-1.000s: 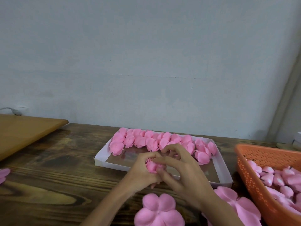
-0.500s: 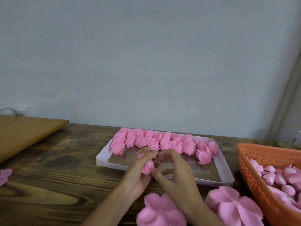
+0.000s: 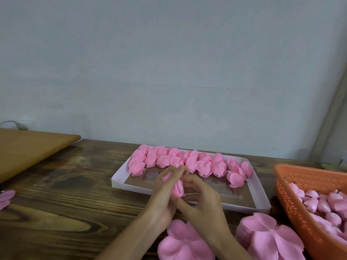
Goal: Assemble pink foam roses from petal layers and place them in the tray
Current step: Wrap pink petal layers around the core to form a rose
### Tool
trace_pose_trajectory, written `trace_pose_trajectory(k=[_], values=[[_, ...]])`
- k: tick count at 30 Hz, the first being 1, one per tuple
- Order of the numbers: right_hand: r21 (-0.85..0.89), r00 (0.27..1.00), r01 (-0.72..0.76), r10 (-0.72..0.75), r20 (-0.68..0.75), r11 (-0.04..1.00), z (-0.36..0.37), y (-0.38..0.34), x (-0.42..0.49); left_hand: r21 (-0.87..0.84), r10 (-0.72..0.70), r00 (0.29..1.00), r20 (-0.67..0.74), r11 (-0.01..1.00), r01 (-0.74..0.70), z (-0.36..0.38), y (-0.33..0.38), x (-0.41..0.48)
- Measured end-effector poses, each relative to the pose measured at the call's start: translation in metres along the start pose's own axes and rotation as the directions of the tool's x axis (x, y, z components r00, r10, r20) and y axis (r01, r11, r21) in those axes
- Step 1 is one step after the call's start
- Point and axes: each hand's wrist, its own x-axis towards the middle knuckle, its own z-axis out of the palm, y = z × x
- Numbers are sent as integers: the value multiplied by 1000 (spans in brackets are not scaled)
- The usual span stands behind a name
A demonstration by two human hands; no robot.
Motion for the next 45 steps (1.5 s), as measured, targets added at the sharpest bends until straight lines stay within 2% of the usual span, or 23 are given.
trace_pose_trajectory(k=[4, 6, 8, 12, 15, 19, 23, 26, 29, 31, 33, 37, 40, 45], values=[[237, 998, -57, 61, -11, 970, -3, -2, 5, -159, -11, 965, 262, 986, 55, -7, 6, 0], [328, 998, -65, 60, 25, 943, -6, -5, 6, -116, 31, 910, 413, 993, 19, -10, 12, -2], [384, 996, -78, 56, 69, 920, -7, -10, 6, -26, 54, 860, 507, 999, -47, -12, 14, -3], [419, 980, -131, 53, 192, 898, -8, -14, 5, 57, 31, 858, 513, 996, -70, -14, 14, -4], [452, 965, -202, 99, 242, 869, -8, -11, 7, 173, 19, 888, 460, 979, -110, -12, 14, -5], [469, 961, -263, 186, 204, 843, -1, -3, 8, 281, 11, 925, 380, 951, -127, -8, 11, -7], [512, 968, -243, 169, 187, 824, 4, 7, 5, 242, 56, 955, 292, 962, -130, -3, 11, -9], [499, 966, -248, 176, 188, 830, 3, 5, 5, 207, 70, 955, 289, 969, -134, -4, 12, -7], [587, 934, -354, 309, 180, 728, 7, 2, 8, 235, 8, 941, 338, 967, -93, -11, 13, -6], [587, 907, -412, 379, 185, 697, 9, 3, 9, 279, -20, 928, 372, 956, -90, -15, 12, -5], [597, 883, -454, 425, 200, 662, 7, 4, 9, 311, -28, 925, 379, 945, -98, -16, 11, -5], [672, 826, -536, 480, 295, 511, 6, -1, 13, 348, -36, 922, 387, 931, -110, -17, 10, -6], [667, 819, -545, 494, 294, 508, 19, -8, 13, 320, 24, 929, 370, 935, -151, -13, 10, -5], [723, 854, -481, 454, 256, 496, 27, -14, 7, 190, 138, 938, 319, 960, -206, -12, 3, 1]])
